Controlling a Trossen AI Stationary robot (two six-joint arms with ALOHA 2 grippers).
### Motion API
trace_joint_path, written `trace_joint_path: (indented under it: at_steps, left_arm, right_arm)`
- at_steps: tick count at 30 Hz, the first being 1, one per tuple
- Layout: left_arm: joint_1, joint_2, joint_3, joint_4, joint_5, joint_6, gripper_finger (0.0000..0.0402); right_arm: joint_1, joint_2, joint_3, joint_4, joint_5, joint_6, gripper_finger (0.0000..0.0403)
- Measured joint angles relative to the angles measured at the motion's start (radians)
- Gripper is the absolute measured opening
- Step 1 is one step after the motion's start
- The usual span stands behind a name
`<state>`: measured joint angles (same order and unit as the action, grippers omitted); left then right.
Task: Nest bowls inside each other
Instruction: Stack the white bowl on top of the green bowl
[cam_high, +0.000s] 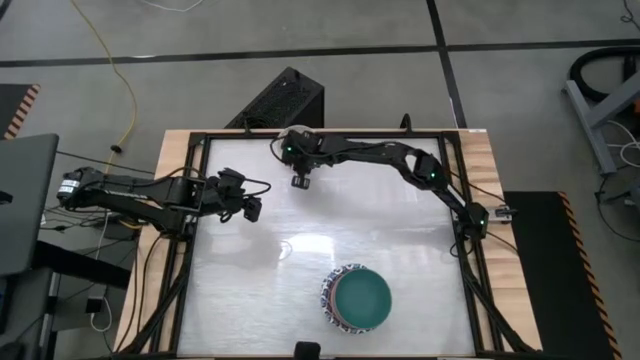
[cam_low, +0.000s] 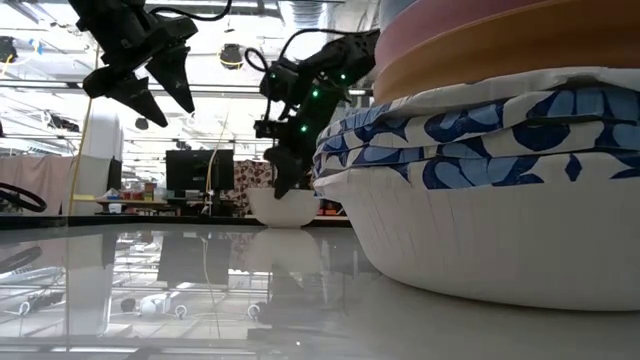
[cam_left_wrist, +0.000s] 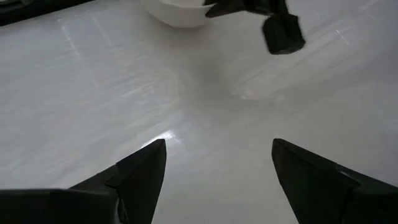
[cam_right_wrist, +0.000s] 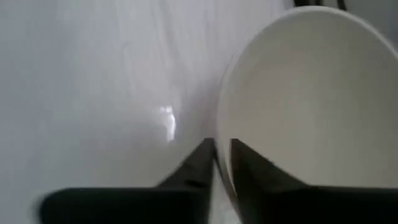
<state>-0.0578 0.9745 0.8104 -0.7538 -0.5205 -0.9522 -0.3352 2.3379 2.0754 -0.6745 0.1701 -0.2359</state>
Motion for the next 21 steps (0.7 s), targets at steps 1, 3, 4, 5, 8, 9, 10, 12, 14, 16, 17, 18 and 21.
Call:
trace_joint_path:
  at_steps: [1,3,4,5,8,9,10,12,14,16,17,18,21]
  left_arm:
    - [0.0,0.0,0.0,-0.001,0.0,0.001,0.0281]
    - [0.0,0.0,0.0,0.0,-0.003,0.002,0.0281]
    - [0.0,0.0,0.0,-0.001,-0.007,0.001,0.0281]
    - [0.0,0.0,0.0,-0.001,-0.01,0.001,0.0281]
    - [0.0,0.0,0.0,-0.001,-0.015,0.001,0.0281]
    - [0.0,0.0,0.0,0.0,-0.015,0.002,0.0281]
    - [0.0,0.0,0.0,0.0,-0.015,0.002,0.0281]
    - [0.0,0.0,0.0,0.0,-0.014,0.005,0.0281]
    - [0.0,0.0,0.0,0.0,-0.015,0.005,0.0281]
    - [0.0,0.0,0.0,0.001,-0.016,0.005,0.0281]
    - [0.0,0.0,0.0,0.001,-0.017,0.005,0.0281]
    - [0.0,0.0,0.0,0.001,-0.018,0.005,0.0281]
    - [0.0,0.0,0.0,0.001,-0.02,0.005,0.0281]
  right_arm:
    - [0.003,-0.006,0.0,-0.013,0.001,0.001,0.0046]
    - [0.006,-0.023,-0.001,-0.041,0.002,0.008,0.0018]
    - [0.006,-0.032,-0.001,-0.04,0.002,0.013,0.0017]
    - [0.006,-0.042,-0.001,-0.053,0.002,0.012,0.0017]
    - [0.007,-0.075,-0.001,-0.105,-0.013,0.025,0.001]
    - [0.011,-0.087,-0.001,-0.12,-0.025,0.028,0.0009]
    - [0.016,-0.104,-0.001,-0.133,-0.039,0.029,0.0009]
    - [0.033,-0.15,-0.001,-0.164,-0.062,0.034,0.0009]
    - [0.053,-0.198,-0.001,-0.185,-0.086,0.032,0.0009]
    - [0.075,-0.247,-0.001,-0.22,-0.101,0.026,0.0009]
    - [0.087,-0.269,-0.001,-0.234,-0.106,0.019,0.0009]
    - [0.096,-0.296,-0.001,-0.253,-0.118,0.007,0.0009]
    - [0.132,-0.374,-0.001,-0.32,-0.157,-0.006,0.0009]
